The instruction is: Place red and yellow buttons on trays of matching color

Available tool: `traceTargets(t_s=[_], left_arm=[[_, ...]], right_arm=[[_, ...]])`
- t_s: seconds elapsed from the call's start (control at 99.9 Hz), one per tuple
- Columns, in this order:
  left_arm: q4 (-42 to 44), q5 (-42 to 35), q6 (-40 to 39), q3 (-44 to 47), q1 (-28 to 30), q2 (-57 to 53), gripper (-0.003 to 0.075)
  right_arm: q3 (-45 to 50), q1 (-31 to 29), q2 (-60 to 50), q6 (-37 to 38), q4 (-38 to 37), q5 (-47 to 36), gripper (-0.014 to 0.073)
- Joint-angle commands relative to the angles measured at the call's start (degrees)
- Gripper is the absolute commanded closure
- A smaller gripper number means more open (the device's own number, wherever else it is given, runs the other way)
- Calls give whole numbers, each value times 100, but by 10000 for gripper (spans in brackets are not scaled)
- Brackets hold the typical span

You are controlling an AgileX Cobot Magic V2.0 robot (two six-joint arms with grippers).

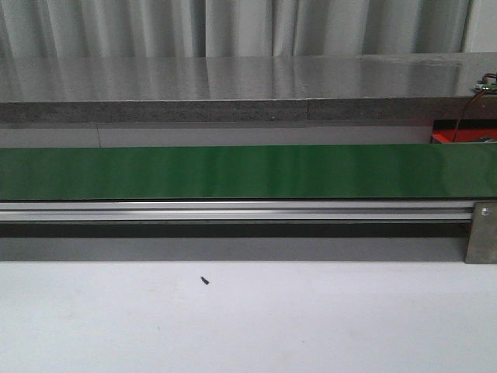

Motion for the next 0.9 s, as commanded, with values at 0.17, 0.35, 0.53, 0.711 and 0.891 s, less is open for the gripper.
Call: traceTargets(t_s=[0.17, 0.35, 0.53, 0.711, 0.891], left_arm=[[-366, 741, -59, -1148, -36, 723, 740], [-303, 1965, -59, -2338, -36, 2066, 740], [-278, 2871, -59, -3419, -36, 3377, 740], [-440, 2941, -59, -3917, -36, 4430, 740], [-758, 2953, -59, -3943, -36, 5060, 740]], right_arm=[[-103, -10, -105, -3, -91, -453, 690], [-103, -10, -105, -3, -91, -453, 690], [-103, -10, -105, -3, -91, -453, 690], [-103, -10, -105, -3, -91, -453, 690], [-103, -10, -105, -3, -91, -453, 690]])
